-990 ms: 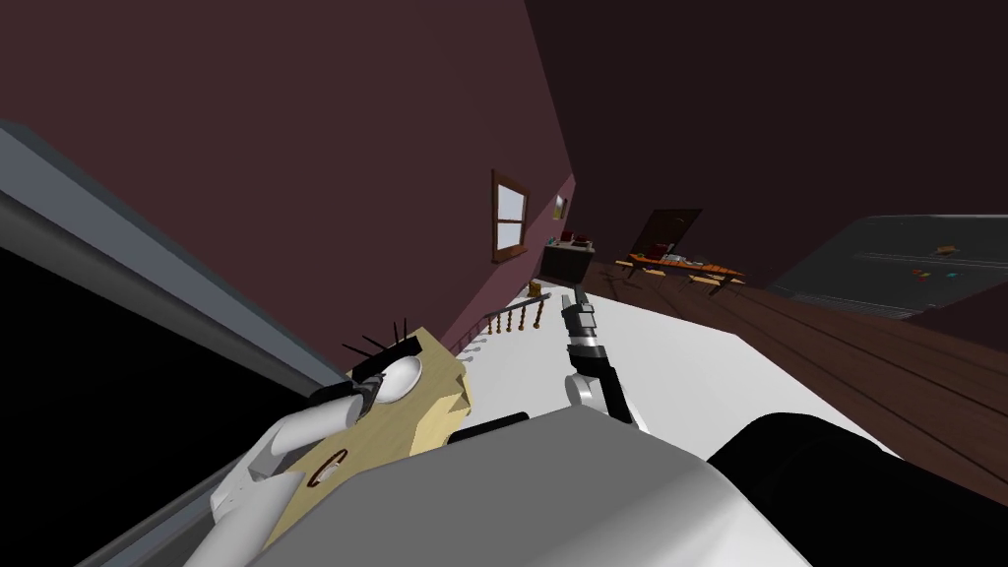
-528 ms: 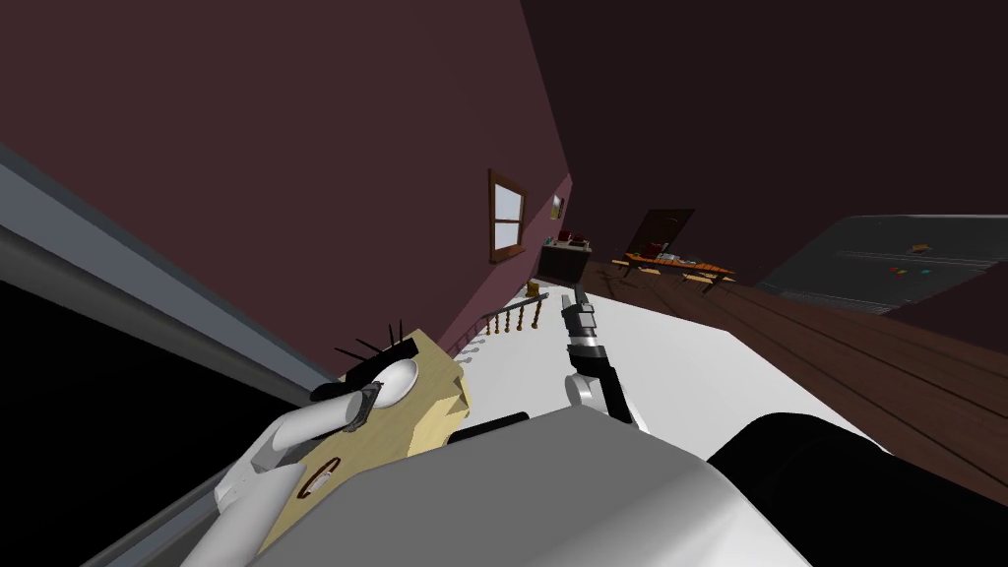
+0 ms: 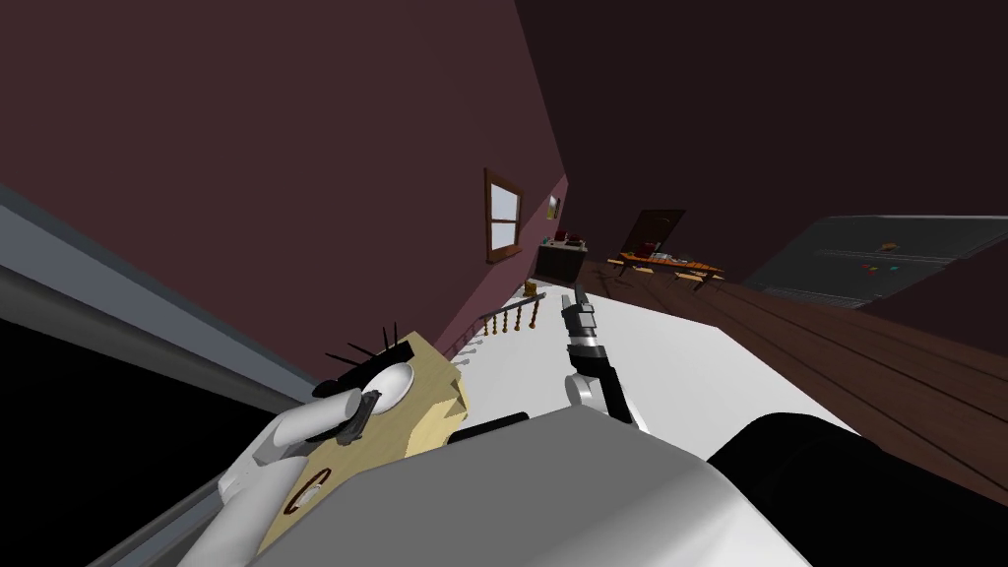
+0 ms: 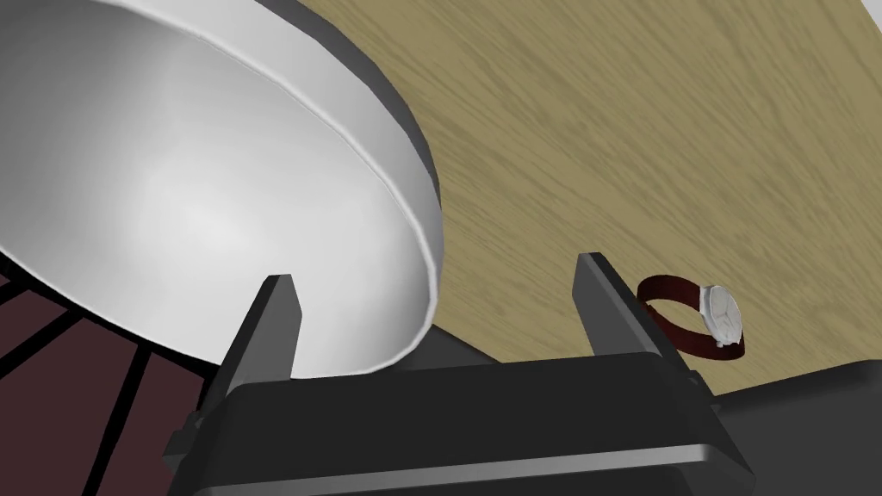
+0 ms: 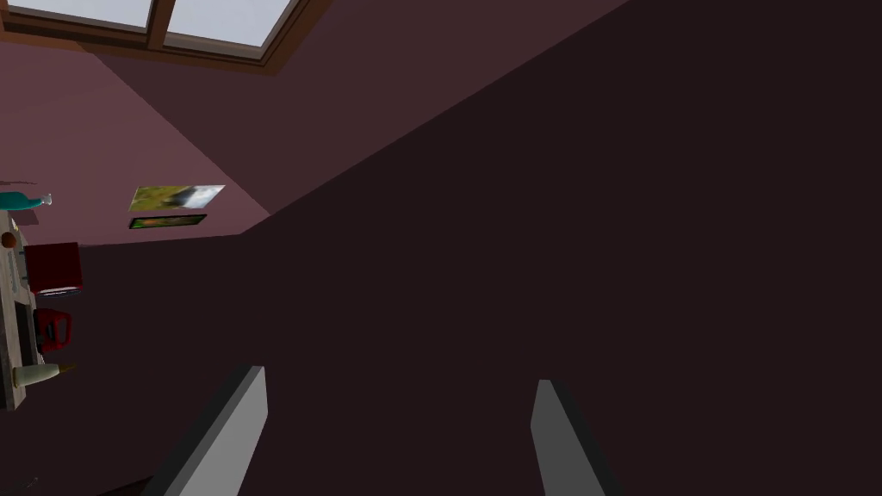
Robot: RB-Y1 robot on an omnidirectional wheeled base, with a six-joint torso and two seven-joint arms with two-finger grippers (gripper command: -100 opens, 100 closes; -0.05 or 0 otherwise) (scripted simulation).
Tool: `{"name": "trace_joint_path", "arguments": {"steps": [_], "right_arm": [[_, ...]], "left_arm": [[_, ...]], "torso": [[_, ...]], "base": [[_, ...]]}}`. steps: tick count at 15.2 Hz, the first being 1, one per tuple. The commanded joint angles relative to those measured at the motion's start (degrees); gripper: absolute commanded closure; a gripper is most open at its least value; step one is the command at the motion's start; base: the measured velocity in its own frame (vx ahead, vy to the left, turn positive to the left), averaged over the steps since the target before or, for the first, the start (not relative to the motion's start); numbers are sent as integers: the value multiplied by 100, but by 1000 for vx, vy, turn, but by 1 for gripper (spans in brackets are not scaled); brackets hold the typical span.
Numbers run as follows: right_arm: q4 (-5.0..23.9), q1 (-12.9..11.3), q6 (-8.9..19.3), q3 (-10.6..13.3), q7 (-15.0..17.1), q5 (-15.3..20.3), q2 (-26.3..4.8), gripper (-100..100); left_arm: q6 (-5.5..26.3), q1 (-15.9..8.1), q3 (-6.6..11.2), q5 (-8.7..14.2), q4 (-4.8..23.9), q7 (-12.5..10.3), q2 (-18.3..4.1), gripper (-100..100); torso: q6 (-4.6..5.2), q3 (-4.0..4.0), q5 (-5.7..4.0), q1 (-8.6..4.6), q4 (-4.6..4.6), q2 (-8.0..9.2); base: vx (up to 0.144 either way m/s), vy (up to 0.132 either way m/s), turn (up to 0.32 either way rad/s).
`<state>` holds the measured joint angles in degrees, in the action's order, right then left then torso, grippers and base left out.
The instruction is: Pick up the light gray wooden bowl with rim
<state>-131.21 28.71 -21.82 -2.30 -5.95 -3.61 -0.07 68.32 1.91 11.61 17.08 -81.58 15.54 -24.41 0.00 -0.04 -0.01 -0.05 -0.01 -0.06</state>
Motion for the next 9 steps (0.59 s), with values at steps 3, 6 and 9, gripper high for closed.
{"name": "trace_joint_path", "arguments": {"steps": [3,6,9], "right_arm": [[0,0,0,0,0,0,0,0],[0,0,0,0,0,0,0,0],[0,0,0,0,0,0,0,0]], "left_arm": [[-69,-21,-30,-24,211,-8,48,-100],[-260,-39,-73,-73,403,-26,102,-100],[-253,-41,-64,-57,407,-14,88,100]], "torso": [[-1,2,0,1,1,3],[0,5,2,8,2,9],[-1,5,1,7,2,9]], "base": [[3,-2,-8],[-9,10,-32],[-2,3,-8]]}}
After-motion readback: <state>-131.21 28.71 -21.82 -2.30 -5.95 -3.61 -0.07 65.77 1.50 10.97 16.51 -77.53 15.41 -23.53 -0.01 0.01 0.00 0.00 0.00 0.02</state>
